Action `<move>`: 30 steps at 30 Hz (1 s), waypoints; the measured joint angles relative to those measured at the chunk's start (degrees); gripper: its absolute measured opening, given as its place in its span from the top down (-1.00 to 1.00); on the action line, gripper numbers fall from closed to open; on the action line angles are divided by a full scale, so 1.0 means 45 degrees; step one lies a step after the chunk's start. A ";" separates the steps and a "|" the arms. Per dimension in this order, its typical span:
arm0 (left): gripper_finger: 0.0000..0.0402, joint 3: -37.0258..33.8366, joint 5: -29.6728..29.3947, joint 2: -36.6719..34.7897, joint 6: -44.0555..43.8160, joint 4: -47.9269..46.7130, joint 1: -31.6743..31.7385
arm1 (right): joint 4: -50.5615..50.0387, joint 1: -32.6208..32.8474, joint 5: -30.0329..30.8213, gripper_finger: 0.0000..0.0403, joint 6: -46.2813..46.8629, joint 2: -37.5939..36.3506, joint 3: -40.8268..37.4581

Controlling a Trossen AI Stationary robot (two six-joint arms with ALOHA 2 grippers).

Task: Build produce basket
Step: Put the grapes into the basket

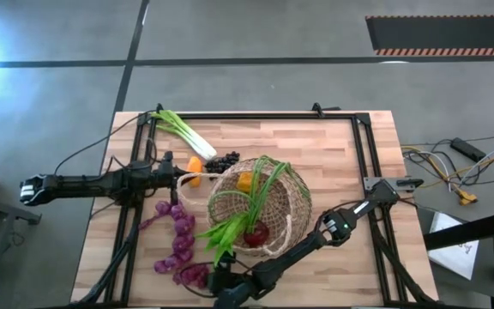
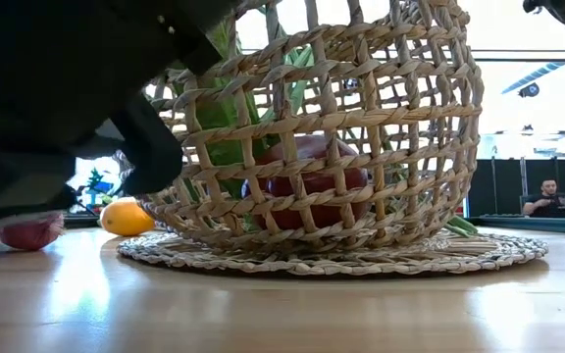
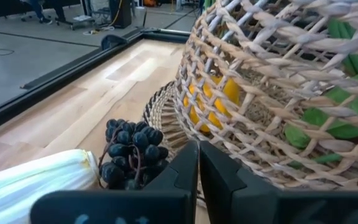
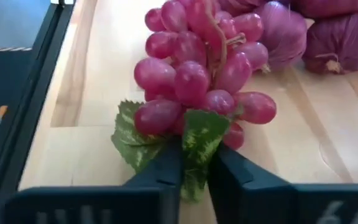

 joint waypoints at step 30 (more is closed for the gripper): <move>1.00 0.0000 0.0000 0.1249 -0.2349 0.0003 0.0000 | -0.0450 0.1671 0.2405 0.94 -0.3350 -0.4880 0.0535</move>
